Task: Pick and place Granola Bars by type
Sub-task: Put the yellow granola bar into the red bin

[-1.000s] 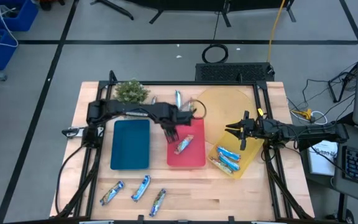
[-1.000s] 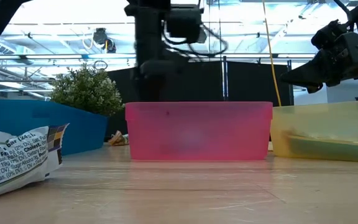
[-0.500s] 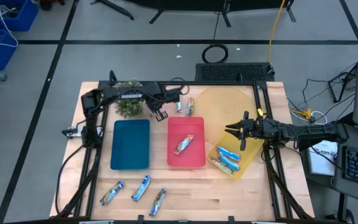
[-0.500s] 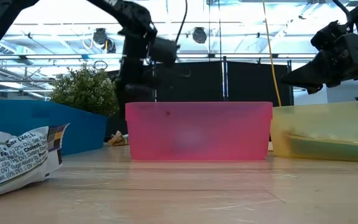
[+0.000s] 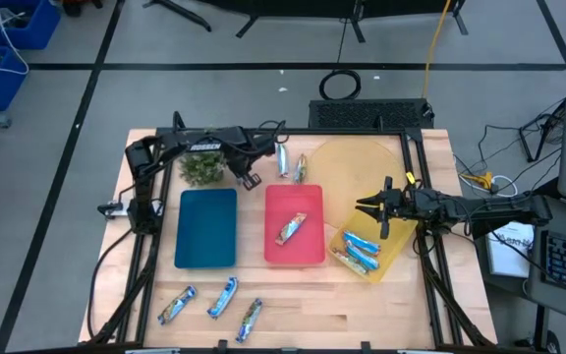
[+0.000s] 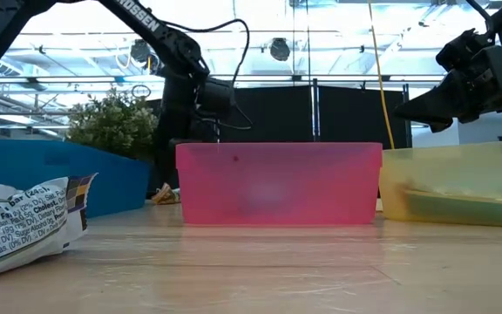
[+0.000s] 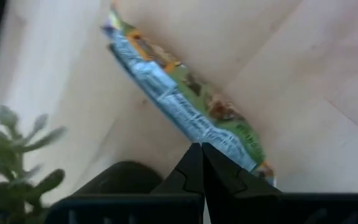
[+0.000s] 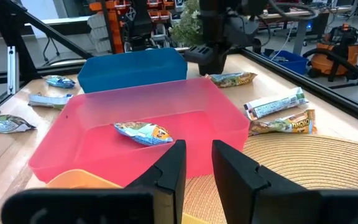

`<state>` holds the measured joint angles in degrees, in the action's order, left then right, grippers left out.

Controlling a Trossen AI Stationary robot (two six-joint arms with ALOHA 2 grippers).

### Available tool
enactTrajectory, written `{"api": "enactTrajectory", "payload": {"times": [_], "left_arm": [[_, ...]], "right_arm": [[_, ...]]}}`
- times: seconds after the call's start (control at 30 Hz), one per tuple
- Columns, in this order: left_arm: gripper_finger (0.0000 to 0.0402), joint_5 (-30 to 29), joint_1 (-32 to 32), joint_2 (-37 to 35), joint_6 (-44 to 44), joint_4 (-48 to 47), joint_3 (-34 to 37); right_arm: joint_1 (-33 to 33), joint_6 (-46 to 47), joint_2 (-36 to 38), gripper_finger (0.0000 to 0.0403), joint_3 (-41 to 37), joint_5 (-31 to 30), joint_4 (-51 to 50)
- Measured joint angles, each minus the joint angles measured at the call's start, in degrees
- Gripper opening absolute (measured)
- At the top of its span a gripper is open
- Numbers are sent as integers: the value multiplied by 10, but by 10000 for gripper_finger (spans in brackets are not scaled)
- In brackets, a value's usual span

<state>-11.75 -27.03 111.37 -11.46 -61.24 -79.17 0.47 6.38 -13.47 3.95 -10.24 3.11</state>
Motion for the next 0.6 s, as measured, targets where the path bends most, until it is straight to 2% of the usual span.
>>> {"api": "enactTrajectory", "payload": {"times": [0.3,0.6], "left_arm": [[1,30,0,0,-7,61,62],[1,123,2,-1,5,138,61]], "right_arm": [[0,0,0,73,0,0,0],[0,0,0,73,0,-1,1]]}}
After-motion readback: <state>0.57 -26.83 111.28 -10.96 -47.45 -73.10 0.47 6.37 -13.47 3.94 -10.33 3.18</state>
